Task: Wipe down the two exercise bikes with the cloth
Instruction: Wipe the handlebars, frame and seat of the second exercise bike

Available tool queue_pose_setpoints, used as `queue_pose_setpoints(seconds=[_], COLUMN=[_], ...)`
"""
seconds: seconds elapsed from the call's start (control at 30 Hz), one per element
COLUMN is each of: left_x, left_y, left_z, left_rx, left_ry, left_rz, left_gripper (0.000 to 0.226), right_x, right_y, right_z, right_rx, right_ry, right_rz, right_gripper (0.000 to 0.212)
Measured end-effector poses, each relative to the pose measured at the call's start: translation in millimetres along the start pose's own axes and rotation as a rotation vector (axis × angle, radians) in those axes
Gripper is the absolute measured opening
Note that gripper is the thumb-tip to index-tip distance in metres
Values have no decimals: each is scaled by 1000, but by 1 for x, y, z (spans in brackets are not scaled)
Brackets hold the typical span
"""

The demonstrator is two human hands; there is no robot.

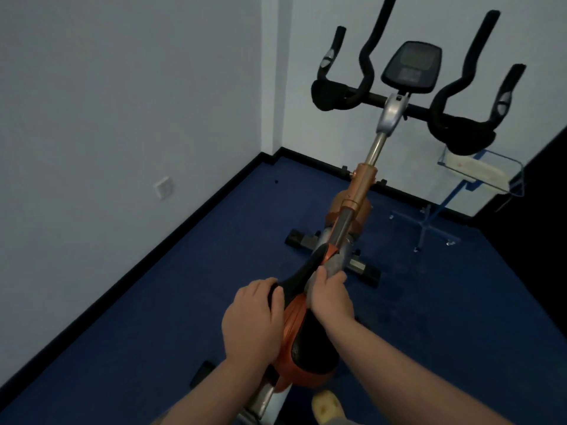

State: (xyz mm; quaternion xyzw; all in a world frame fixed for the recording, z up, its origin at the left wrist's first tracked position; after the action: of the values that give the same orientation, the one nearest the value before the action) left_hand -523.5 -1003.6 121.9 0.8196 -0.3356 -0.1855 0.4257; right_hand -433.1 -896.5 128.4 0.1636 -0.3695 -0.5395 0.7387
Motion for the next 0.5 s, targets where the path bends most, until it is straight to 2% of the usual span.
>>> queue_pose_setpoints(seconds=[0.17, 0.33, 0.4, 0.5], left_x=[1, 0, 1, 2], left_y=[0, -2, -1, -1], left_z=[0, -4, -4, -4], left_rx=[11, 4, 12, -2], left_ry=[40, 65, 76, 91], left_rz=[-59, -70, -75, -78], left_gripper=[40, 33, 31, 32], right_x=[27, -33, -37, -12], right_y=[-12, -2, 3, 4], right_z=[-27, 5, 8, -13], right_rx=[81, -58, 25, 255], right_ry=[253, 172, 292, 567], right_rz=[-20, -71, -86, 7], right_gripper=[56, 58, 59, 73])
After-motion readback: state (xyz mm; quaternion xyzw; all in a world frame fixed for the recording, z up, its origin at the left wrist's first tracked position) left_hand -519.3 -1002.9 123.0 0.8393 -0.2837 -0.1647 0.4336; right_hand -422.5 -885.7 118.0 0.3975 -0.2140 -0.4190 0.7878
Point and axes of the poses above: each hand's wrist, its own x-axis away from the middle knuckle, its own y-axis out of the back of the hand, z = x × y, the point moved 1 cm from there along -x, towards the middle knuckle, and after that the axes turned 8 degrees about y, right-handed, at the moved point
